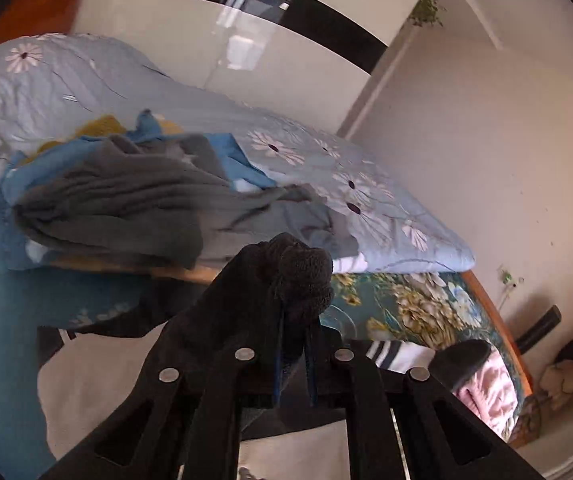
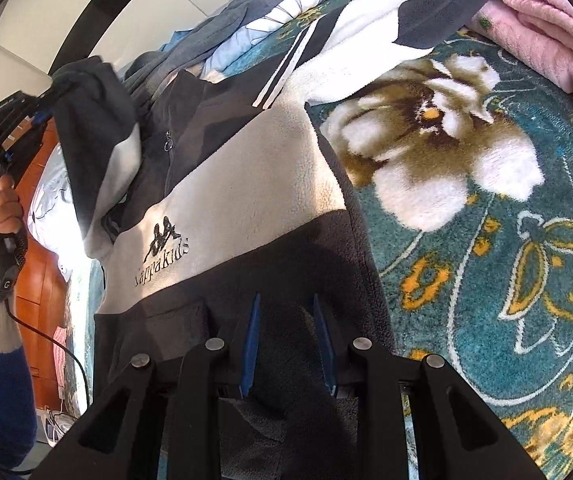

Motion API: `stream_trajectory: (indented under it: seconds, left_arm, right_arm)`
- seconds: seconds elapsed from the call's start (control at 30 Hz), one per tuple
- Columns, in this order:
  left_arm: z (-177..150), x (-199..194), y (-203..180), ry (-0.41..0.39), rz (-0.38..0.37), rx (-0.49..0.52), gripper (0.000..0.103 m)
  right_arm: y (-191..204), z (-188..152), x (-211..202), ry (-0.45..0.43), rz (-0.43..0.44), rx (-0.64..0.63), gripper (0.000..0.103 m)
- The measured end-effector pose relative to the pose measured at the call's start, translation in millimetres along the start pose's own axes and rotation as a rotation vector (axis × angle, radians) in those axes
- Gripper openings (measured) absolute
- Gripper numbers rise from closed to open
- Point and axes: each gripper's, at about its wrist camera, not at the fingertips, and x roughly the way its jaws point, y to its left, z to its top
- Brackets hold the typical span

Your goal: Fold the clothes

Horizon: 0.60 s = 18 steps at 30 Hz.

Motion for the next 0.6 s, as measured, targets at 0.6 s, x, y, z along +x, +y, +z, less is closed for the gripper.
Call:
stream_trajectory:
  seconds: [0.6]
  left_arm:
    - [-93,89,-31,0.384,-0.055,0.034,0.051]
  right_arm:
    - [3,8,-5,-0.026,0.02,0.012,0.028]
